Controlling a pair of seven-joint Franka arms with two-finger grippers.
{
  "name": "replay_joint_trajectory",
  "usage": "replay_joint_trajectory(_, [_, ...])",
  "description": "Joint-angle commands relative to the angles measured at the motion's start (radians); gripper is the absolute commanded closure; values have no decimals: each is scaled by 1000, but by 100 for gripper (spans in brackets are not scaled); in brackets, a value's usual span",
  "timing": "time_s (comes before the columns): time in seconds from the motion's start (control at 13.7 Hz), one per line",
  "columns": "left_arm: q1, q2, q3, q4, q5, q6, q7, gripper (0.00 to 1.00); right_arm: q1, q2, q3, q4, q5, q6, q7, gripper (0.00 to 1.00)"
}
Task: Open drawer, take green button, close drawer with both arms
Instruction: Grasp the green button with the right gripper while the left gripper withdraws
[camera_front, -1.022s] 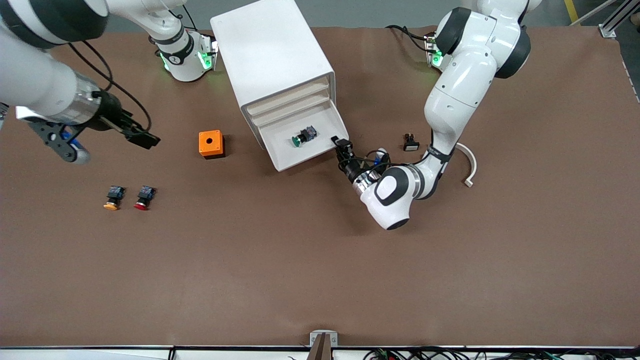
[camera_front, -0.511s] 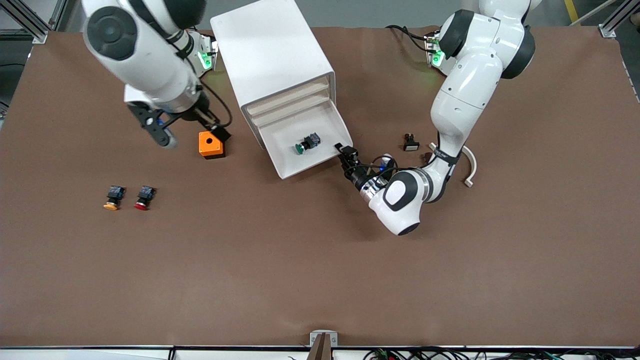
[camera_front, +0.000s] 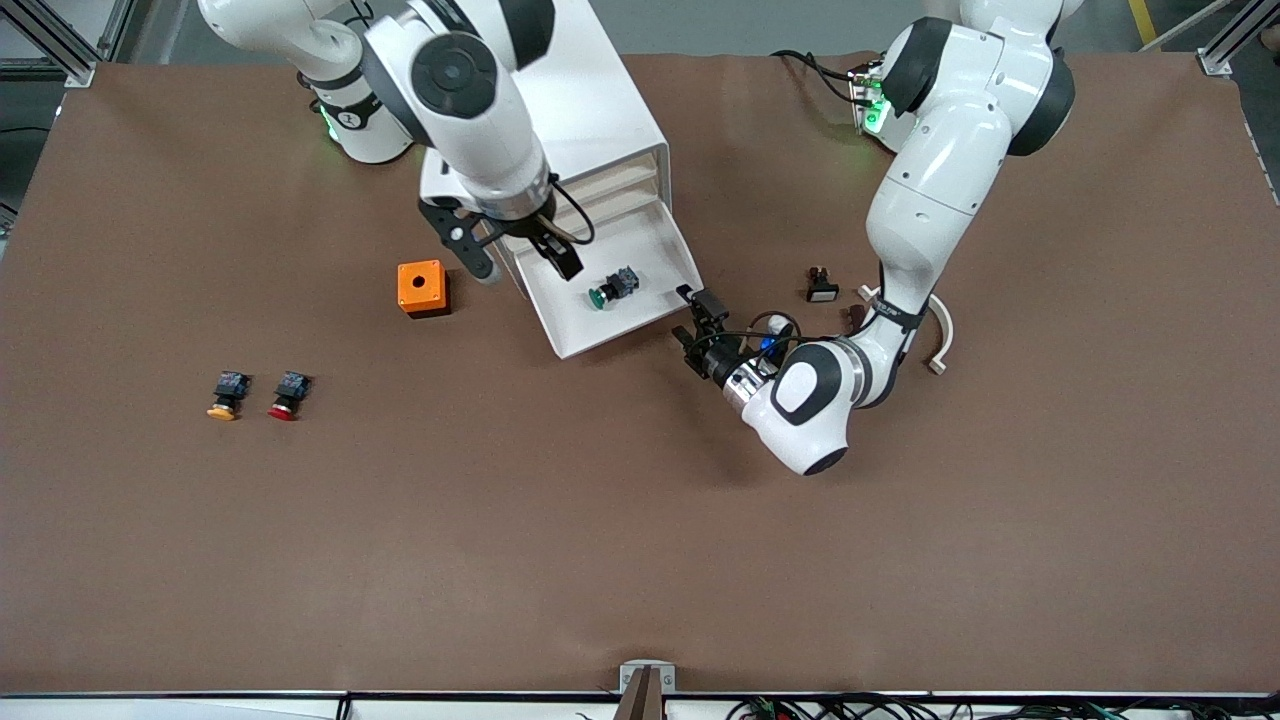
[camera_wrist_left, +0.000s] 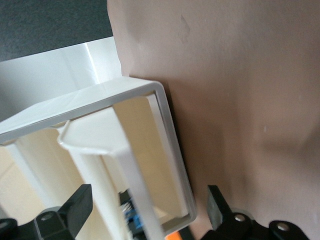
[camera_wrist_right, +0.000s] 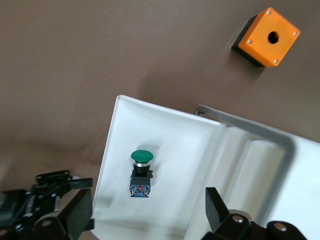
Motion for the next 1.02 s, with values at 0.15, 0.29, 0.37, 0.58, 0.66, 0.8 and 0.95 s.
replay_joint_trajectory(0.15, [151, -28, -134, 79, -9, -6, 84, 0, 95, 125, -13, 10, -83, 114, 112, 0])
replay_joint_trajectory(0.29, [185, -55, -145, 96, -8, -9, 189, 0, 108, 148, -13, 9, -92, 143, 121, 0])
replay_joint_trajectory(0.37, [189, -80, -142, 95, -3, -9, 266, 0, 110, 154, -13, 7, -101, 151, 140, 0])
replay_joint_trajectory(0.58, [179, -120, -83, 96, 17, 6, 534, 0, 128, 183, -13, 7, -121, 177, 166, 0])
replay_joint_trajectory(0.66, [170, -149, -51, 95, 44, 33, 647, 0, 130, 191, -13, 7, -126, 185, 169, 0])
replay_joint_trajectory(0.8, [171, -170, -47, 93, 108, 90, 823, 0, 130, 206, -13, 9, -126, 198, 173, 0])
replay_joint_trajectory(0.95, [153, -184, -53, 93, 231, 228, 918, 0, 132, 224, -11, 9, -123, 201, 175, 0])
